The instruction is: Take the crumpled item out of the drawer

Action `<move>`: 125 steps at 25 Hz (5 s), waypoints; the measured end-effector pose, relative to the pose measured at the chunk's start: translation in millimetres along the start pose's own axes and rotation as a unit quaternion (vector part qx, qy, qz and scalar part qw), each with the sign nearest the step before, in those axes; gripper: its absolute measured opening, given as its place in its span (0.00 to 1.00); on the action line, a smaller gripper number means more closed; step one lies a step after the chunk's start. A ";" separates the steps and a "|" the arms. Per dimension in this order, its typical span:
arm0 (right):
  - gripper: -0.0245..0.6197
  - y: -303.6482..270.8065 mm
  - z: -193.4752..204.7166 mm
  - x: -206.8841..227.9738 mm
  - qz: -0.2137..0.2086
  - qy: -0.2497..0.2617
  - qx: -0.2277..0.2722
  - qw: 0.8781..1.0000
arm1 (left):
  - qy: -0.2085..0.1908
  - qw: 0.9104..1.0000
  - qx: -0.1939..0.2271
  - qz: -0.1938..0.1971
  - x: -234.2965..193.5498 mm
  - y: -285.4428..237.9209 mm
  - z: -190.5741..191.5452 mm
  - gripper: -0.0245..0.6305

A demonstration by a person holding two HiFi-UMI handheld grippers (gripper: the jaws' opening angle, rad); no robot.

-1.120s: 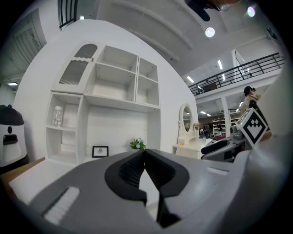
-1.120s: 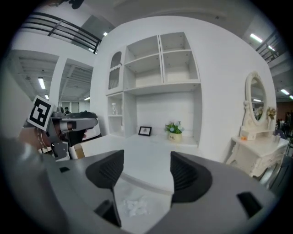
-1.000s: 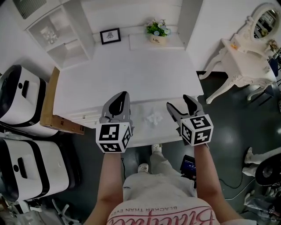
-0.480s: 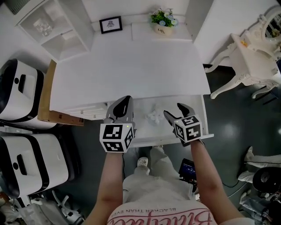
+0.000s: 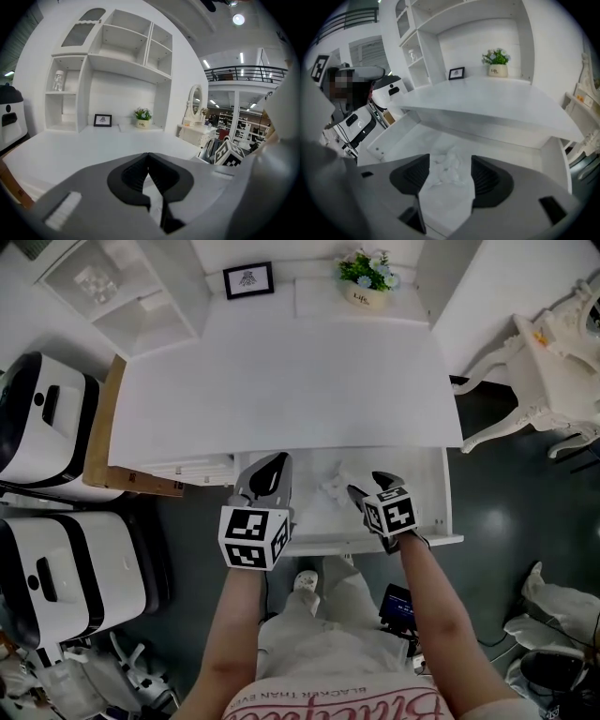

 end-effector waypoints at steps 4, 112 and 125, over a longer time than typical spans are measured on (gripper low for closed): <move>0.46 -20.9 16.7 5.0 -0.007 -0.009 -0.030 0.999 | -0.001 1.000 -0.012 -0.003 -4.6 -0.7 5.8 0.05; 0.06 392.2 -221.0 -83.1 0.214 0.151 0.462 0.847 | -0.152 0.921 0.357 0.039 69.3 143.9 -265.4 0.05; 0.06 397.7 -224.1 -81.3 0.220 0.151 0.464 0.845 | -0.149 0.923 0.354 0.036 67.7 142.0 -268.8 0.05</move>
Point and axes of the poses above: the fingertips, and each gripper's own axes: y backward along the fingers, x to its right, z out of its underside, the point moved 2 cm from there along y, backward along the fingers, and after that the axes turned 4 degrees about x, right-handed, at the moved point
